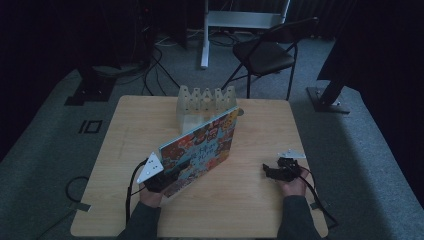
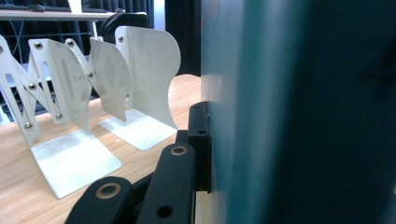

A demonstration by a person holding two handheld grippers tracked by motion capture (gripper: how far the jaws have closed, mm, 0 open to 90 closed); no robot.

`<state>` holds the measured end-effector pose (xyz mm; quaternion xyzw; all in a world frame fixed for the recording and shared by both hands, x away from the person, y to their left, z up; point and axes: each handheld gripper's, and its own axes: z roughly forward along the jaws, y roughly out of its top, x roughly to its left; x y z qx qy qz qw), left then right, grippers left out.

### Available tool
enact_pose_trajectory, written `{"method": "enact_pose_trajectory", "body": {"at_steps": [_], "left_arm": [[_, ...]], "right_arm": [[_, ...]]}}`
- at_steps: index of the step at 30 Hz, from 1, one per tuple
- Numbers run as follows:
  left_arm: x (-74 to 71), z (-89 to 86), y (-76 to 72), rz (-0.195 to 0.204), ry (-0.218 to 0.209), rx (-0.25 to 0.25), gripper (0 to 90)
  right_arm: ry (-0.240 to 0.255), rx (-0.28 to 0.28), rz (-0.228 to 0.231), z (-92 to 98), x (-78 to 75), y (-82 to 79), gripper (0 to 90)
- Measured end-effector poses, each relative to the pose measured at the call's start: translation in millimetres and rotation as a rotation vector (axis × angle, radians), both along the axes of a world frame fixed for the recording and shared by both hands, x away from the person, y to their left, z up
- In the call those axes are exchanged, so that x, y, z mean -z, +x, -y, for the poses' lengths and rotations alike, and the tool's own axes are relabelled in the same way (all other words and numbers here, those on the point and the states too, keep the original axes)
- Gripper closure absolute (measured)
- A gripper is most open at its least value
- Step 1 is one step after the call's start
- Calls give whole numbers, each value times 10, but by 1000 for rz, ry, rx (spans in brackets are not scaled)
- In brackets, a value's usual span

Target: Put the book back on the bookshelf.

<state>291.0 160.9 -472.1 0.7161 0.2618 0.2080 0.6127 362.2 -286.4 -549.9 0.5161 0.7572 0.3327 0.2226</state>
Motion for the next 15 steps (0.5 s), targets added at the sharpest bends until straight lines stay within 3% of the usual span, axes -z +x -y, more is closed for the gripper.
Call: {"method": "enact_pose_trajectory", "body": {"at_steps": [15], "left_arm": [[-5, -59, -10, 2, -9, -39, 812]], "right_arm": [[0, -2, -2, 3, 1, 10, 175]]}}
